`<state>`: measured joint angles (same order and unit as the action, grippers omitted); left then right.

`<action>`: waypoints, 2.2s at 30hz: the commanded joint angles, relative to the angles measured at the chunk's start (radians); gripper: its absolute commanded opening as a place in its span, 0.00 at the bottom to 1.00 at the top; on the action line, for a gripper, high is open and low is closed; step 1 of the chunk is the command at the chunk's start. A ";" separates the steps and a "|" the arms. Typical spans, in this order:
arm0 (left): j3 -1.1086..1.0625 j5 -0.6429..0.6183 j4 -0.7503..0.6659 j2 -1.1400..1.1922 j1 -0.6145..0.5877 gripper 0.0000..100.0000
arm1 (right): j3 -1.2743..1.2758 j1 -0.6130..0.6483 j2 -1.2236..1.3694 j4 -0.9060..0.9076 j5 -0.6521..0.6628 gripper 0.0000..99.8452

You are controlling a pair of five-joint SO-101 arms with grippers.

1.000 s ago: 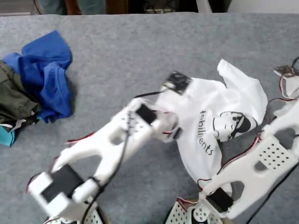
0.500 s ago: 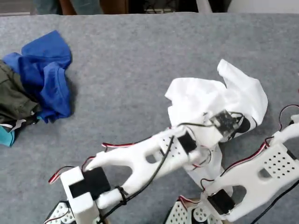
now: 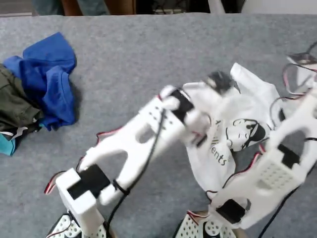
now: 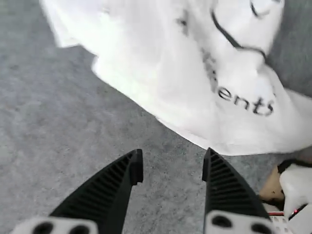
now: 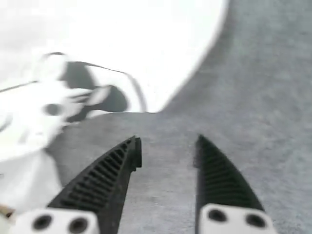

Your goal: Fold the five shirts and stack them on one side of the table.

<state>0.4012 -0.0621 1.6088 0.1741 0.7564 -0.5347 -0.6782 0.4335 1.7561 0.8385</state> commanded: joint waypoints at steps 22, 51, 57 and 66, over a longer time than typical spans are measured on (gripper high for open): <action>-0.024 -0.075 -0.433 0.351 -0.211 0.22 | 0.903 0.135 -0.305 -0.371 0.014 0.02; 0.038 0.210 -0.365 0.400 -0.196 0.22 | 1.021 0.017 -0.289 -0.523 0.157 0.02; 0.102 0.155 -0.359 0.500 -0.182 0.22 | 1.004 0.015 -0.208 -0.582 0.074 0.02; 0.282 0.124 -0.255 0.520 -0.176 0.22 | 0.975 0.015 -0.189 -0.559 0.066 0.02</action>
<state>0.5992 0.0744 1.3295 0.7081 0.5723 0.4703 -0.6536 0.2340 1.2083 0.9168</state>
